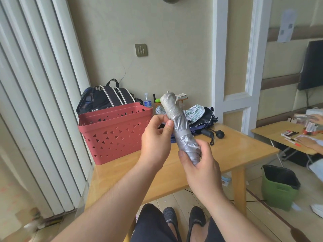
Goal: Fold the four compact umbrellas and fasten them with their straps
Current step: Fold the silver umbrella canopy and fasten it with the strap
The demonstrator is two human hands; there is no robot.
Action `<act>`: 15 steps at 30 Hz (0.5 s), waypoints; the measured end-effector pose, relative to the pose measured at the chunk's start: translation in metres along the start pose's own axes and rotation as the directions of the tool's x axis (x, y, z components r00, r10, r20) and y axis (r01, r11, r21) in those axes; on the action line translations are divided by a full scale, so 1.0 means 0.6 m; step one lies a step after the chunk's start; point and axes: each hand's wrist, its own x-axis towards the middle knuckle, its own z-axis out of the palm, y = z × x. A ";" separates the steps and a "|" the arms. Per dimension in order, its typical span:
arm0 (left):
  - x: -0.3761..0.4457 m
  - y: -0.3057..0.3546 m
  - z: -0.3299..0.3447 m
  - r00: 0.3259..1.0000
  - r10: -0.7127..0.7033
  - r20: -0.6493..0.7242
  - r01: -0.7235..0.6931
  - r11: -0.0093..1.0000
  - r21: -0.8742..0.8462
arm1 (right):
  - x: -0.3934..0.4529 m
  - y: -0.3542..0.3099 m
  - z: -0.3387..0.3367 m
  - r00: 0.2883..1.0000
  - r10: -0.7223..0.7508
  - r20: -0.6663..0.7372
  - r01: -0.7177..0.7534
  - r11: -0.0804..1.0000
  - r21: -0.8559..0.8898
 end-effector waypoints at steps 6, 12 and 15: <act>0.004 -0.005 -0.008 0.995 0.041 -0.088 -0.029 0.990 0.136 | 0.000 -0.005 0.002 1.000 0.001 -0.031 0.002 0.994 0.113; -0.005 0.005 -0.005 0.998 -0.039 0.044 0.035 0.996 0.076 | 0.002 0.004 0.015 0.979 0.202 0.011 -0.196 0.934 0.297; -0.005 0.008 0.000 0.997 -0.015 0.077 0.008 0.995 0.102 | 0.010 -0.002 0.016 0.955 0.297 -0.001 -0.278 0.895 0.348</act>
